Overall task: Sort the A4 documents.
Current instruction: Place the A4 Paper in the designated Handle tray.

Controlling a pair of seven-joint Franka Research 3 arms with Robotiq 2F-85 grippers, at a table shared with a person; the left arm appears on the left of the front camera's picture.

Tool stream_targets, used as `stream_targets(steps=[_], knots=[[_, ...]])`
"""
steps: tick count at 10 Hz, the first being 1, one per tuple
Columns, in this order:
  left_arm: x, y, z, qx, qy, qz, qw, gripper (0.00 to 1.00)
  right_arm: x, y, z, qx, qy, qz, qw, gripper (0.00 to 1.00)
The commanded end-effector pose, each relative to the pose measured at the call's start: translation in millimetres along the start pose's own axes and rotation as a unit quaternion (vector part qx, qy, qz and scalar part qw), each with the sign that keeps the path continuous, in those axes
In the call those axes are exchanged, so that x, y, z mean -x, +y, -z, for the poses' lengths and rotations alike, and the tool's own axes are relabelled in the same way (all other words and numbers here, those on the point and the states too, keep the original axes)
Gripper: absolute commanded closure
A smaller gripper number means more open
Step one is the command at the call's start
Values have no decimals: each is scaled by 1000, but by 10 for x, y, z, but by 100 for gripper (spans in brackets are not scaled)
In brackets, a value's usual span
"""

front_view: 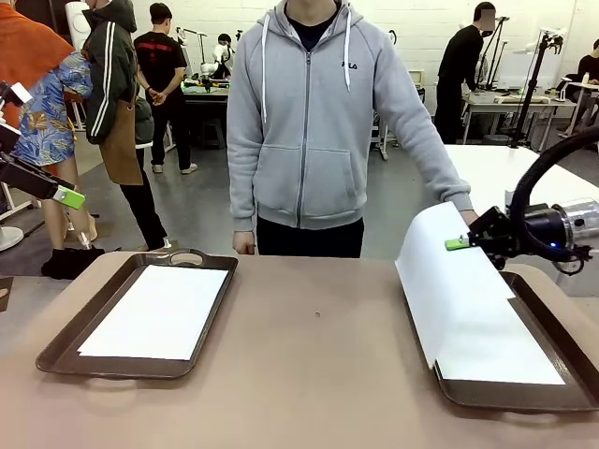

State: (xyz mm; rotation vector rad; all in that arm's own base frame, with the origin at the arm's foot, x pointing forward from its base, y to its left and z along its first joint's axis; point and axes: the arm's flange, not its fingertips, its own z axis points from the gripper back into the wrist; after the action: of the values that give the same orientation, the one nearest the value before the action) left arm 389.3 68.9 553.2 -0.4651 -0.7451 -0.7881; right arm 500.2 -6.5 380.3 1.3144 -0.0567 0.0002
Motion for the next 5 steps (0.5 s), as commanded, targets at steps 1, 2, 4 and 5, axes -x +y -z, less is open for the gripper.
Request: stream_targets(steps=[1, 2, 4, 5], knots=[[16, 5, -6, 2, -3, 6, 1000, 0, -133, -169, -170, -19, 2, 48, 999, 99], [16, 5, -6, 2, -3, 6, 1000, 0, -166, -311, -264, -5, 0, 60, 998, 99], [16, 5, -6, 2, -3, 6, 1000, 0, -241, -594, -448, 98, -11, 56, 994, 99], [16, 5, -6, 2, -3, 6, 1000, 0, -272, -672, -517, 114, -10, 53, 992, 99]])
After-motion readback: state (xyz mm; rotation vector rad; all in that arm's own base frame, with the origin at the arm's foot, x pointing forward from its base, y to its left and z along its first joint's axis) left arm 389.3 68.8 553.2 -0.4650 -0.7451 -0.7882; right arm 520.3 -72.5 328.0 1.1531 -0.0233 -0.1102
